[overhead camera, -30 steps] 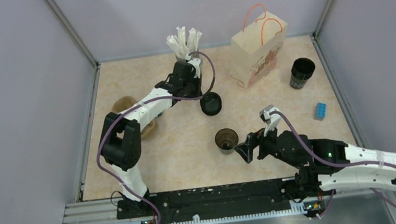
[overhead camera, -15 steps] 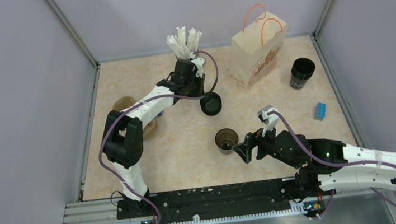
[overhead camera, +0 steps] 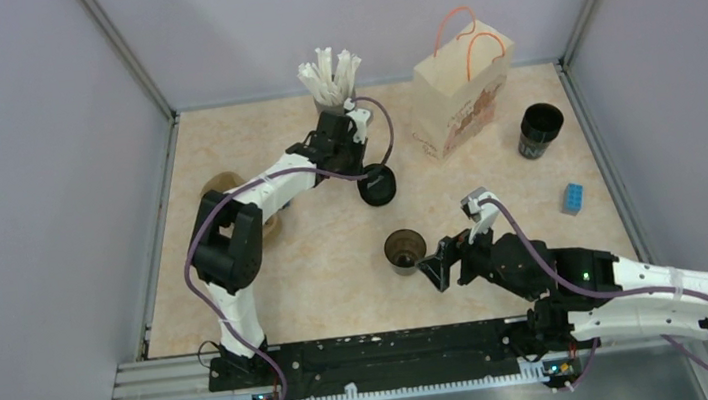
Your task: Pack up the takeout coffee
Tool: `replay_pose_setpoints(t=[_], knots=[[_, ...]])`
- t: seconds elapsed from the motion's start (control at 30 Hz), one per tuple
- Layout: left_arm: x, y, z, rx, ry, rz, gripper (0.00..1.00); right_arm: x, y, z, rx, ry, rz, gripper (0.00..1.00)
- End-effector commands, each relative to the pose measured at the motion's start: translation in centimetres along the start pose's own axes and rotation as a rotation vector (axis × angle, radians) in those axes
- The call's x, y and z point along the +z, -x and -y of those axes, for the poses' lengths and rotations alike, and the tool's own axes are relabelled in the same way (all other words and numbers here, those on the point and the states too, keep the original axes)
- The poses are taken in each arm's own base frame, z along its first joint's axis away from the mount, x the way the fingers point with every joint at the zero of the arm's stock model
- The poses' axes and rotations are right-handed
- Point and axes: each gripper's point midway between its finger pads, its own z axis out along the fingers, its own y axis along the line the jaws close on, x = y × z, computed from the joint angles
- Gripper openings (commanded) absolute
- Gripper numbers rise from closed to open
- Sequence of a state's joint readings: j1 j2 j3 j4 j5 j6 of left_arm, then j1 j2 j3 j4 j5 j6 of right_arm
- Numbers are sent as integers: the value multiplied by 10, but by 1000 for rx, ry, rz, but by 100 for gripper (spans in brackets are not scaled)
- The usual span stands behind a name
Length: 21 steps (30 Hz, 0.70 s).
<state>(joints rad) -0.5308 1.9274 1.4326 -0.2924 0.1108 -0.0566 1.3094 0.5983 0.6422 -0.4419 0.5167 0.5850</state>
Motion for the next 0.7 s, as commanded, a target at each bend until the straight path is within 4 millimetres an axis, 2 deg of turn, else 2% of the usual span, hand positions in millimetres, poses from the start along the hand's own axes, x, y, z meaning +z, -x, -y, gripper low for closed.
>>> replay_pose_setpoints(t=[0.0, 0.03, 0.17, 0.67], knots=[[-11, 30, 0, 13, 3, 95, 11, -2, 6, -7, 11, 26, 18, 82], [-11, 31, 1, 13, -2, 96, 13, -2, 5, -7, 12, 25, 17, 82], [-12, 30, 4, 19, -19, 92, 0, -1, 4, -7, 12, 28, 16, 82], [-30, 46, 11, -61, -34, 94, 0, 3, 0, -10, 4, 51, 26, 83]])
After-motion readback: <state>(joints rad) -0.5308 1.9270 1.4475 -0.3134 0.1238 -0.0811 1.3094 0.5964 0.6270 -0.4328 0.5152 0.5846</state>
